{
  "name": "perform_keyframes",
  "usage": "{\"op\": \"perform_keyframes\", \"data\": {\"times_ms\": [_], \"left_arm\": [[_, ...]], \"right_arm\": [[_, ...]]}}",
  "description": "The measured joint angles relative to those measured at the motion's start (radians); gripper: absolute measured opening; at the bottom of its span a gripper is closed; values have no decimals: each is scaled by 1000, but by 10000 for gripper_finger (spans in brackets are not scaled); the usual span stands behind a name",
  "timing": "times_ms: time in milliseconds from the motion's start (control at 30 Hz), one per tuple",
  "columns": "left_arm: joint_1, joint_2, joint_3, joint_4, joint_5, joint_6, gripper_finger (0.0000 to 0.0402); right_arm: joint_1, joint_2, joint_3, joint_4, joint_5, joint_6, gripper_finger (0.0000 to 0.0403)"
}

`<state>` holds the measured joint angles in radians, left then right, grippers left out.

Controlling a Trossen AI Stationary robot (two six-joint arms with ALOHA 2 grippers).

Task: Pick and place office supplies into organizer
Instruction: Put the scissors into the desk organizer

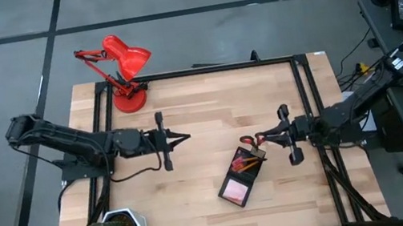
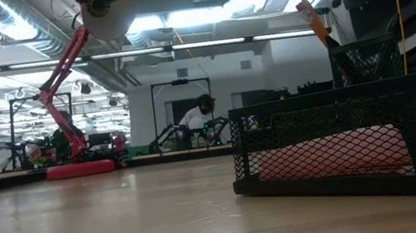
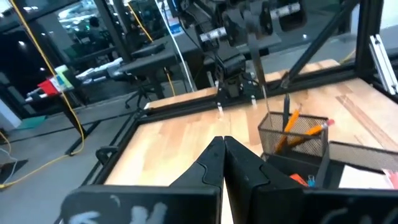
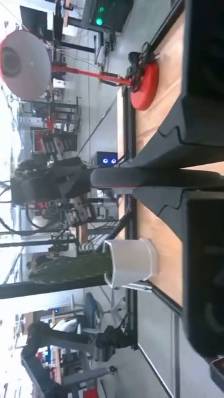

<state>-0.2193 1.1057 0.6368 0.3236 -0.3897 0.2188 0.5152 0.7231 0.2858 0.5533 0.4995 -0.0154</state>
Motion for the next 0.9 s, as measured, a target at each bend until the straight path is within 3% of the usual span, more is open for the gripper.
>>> {"op": "perform_keyframes", "data": {"times_ms": [200,500,900], "left_arm": [[19,0,-49,63,40,-14,2],[39,0,-52,70,42,-23,2],[39,0,-52,70,41,-23,3]], "right_arm": [[0,0,-67,48,0,15,25],[-8,1,-226,266,-1,39,25],[-8,2,-263,271,-27,41,25]]}}
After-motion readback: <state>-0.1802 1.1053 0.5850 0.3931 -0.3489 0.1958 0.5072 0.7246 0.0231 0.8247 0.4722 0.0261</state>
